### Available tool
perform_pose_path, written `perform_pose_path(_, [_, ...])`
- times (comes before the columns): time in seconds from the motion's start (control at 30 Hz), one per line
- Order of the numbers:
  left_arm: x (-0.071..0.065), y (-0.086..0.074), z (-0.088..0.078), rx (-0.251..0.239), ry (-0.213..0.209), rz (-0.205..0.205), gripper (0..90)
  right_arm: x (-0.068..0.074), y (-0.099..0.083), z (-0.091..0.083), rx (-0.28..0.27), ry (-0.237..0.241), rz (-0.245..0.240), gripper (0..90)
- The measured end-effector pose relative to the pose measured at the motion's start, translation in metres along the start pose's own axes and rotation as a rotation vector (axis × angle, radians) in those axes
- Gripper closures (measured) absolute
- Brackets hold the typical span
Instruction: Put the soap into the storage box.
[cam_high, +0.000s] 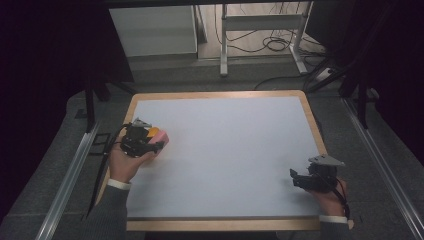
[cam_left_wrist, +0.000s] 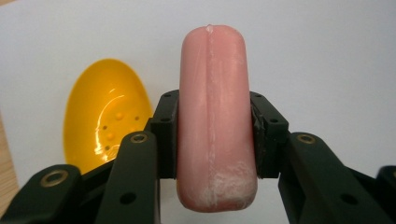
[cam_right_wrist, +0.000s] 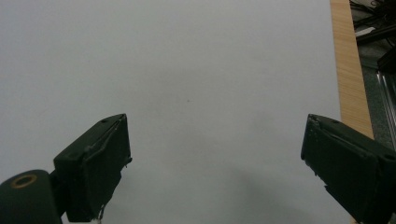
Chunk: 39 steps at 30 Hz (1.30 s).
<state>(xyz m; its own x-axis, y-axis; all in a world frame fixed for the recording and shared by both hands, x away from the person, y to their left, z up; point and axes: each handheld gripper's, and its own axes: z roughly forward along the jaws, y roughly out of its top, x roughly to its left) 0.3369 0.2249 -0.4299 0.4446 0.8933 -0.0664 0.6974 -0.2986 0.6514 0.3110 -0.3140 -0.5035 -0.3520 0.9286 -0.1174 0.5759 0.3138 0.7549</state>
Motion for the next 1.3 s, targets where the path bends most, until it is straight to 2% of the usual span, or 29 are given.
perform_pose_path(0.17, [0.01, -0.006, -0.002, 0.0, 0.008, -0.021, 60.1, 0.001, 0.0, 0.0, 0.001, 0.0, -0.003, 8.0])
perform_pose_path(0.63, [0.024, -0.011, -0.008, 0.001, 0.032, -0.053, 60.1, -0.001, 0.0, -0.002, -0.005, -0.001, 0.005, 8.0])
perform_pose_path(1.0, [0.041, -0.016, -0.004, 0.009, 0.053, -0.101, 60.1, -0.002, 0.0, -0.002, -0.007, -0.003, 0.007, 8.0])
perform_pose_path(1.3, [0.05, -0.014, 0.004, 0.023, 0.061, -0.118, 60.1, -0.002, 0.0, -0.002, -0.003, -0.005, 0.005, 8.0])
